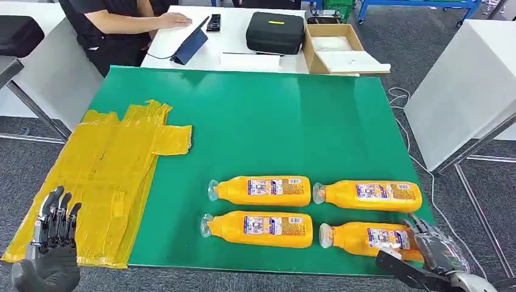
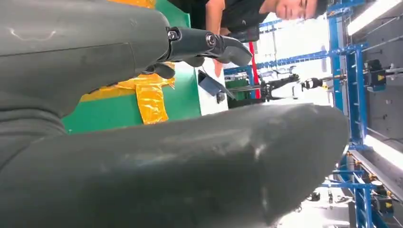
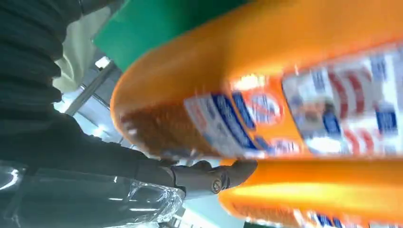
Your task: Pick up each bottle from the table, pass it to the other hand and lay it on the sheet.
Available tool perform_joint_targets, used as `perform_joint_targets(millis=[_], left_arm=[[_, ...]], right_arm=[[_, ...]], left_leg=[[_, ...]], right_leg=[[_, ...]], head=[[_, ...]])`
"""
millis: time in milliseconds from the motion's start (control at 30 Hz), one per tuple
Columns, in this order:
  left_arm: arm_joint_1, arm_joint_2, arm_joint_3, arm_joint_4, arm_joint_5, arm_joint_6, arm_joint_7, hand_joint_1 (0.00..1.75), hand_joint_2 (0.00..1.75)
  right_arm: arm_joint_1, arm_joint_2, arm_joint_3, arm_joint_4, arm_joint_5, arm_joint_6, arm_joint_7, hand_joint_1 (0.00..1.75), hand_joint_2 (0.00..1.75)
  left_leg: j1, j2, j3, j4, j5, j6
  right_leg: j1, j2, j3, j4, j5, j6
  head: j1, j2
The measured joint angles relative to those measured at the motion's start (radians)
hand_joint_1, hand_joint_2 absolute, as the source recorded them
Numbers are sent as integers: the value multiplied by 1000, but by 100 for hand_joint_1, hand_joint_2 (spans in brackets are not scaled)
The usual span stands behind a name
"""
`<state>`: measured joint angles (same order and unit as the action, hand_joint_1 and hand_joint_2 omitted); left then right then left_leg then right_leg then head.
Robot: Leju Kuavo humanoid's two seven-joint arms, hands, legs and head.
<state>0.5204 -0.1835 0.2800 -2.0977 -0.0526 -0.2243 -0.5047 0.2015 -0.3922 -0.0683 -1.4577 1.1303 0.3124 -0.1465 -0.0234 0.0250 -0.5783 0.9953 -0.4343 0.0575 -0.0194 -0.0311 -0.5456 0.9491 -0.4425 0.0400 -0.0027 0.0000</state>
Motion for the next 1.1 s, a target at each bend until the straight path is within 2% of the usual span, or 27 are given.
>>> perform_joint_targets(millis=[100,167,833,867,900,933,1033,1067,1100], left_arm=[[-2,-2,4,0,0,-5,0,0,0],[-5,-5,4,0,-2,-6,2,0,0],[-38,-6,-7,13,-17,3,9,0,0],[-44,-5,-11,18,-18,6,9,0,0],[-49,-3,-17,24,-18,10,9,0,0],[-55,1,-21,30,-18,14,9,0,0],[-66,9,-33,43,-13,25,10,0,0],[-69,13,-38,47,-10,35,11,0,0],[-72,18,-43,49,-7,42,14,0,0]], right_arm=[[0,4,-1,8,8,11,3,0,175],[-2,10,-3,13,17,15,8,0,175],[-1,38,-39,42,39,0,18,0,175],[6,41,-47,42,40,-3,17,23,175],[10,43,-53,42,40,-8,16,134,175],[12,46,-59,42,40,-10,14,147,175],[22,53,-74,42,42,-8,11,166,175],[23,56,-80,42,45,-6,7,171,175],[22,59,-85,42,50,-2,1,166,175]], left_leg=[[0,0,0,0,0,0],[0,0,1,0,0,0],[0,-1,2,0,0,0],[0,-1,2,0,0,0],[0,-1,2,0,0,0],[0,0,2,0,0,0],[0,-1,2,0,0,0],[0,-1,2,0,0,0],[0,0,2,0,0,0]], right_leg=[[0,0,-1,0,0,0],[0,0,-9,0,-1,0],[0,0,-8,0,-1,0],[0,0,-8,0,-1,0],[0,0,-8,0,-1,0],[0,0,-8,0,-1,0],[0,0,-8,0,-1,0],[0,0,-8,0,-1,0],[0,0,-8,0,-1,0]], head=[[0,0],[0,0],[0,0],[0,0],[0,0],[0,0],[0,0],[0,0],[0,0]])
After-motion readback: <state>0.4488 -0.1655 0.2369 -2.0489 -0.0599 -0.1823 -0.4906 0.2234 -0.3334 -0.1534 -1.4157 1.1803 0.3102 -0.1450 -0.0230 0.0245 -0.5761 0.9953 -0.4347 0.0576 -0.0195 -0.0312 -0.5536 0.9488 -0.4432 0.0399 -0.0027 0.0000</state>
